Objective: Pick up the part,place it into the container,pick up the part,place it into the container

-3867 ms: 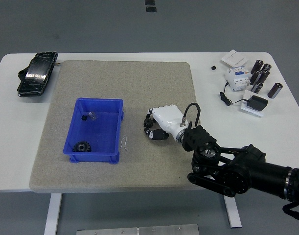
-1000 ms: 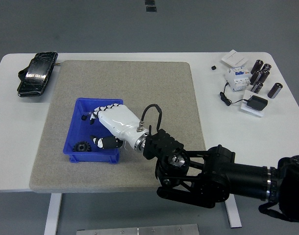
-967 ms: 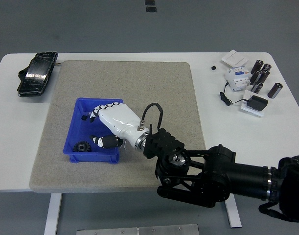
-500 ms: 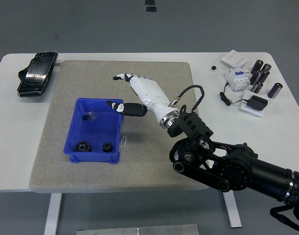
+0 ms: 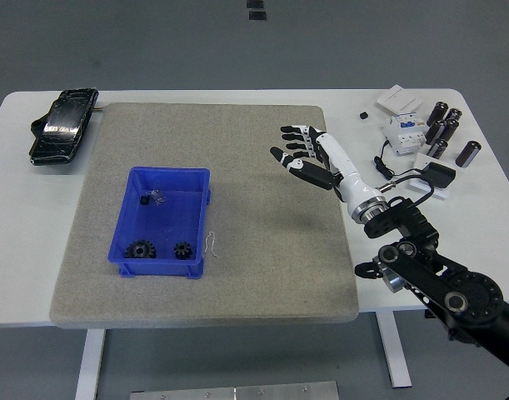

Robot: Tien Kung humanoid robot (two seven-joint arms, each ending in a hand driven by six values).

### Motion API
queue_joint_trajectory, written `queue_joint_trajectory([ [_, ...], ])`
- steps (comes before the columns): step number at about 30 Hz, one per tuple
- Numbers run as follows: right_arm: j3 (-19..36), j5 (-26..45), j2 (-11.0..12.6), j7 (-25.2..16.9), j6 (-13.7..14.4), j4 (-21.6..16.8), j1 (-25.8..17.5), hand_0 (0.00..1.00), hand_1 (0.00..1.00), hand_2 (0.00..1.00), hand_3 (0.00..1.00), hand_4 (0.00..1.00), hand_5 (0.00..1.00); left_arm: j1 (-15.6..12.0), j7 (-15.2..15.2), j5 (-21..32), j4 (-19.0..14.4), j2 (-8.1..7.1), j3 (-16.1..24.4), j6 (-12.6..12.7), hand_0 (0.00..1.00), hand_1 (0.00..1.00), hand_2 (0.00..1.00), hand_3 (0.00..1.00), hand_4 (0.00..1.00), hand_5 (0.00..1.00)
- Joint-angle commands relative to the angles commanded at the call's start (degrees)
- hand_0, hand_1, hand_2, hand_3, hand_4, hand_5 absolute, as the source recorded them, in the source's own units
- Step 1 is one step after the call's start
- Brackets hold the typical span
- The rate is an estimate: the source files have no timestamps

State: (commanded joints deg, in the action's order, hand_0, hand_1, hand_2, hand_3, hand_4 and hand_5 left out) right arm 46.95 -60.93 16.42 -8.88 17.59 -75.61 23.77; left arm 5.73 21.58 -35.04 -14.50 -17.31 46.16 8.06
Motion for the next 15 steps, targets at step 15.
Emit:
queue_joint_trajectory([
  [15, 13.01, 19.49, 2.55, -7.66, -2.65, -6.17, -10.08, 0.749, 0.728, 0.747, 0.723, 0.847, 0.570, -0.54, -0.15, -0.37, 0.14, -0.08, 0.18, -0.16, 0.681, 0.638, 0.604, 0.595, 0.665, 0.330],
])
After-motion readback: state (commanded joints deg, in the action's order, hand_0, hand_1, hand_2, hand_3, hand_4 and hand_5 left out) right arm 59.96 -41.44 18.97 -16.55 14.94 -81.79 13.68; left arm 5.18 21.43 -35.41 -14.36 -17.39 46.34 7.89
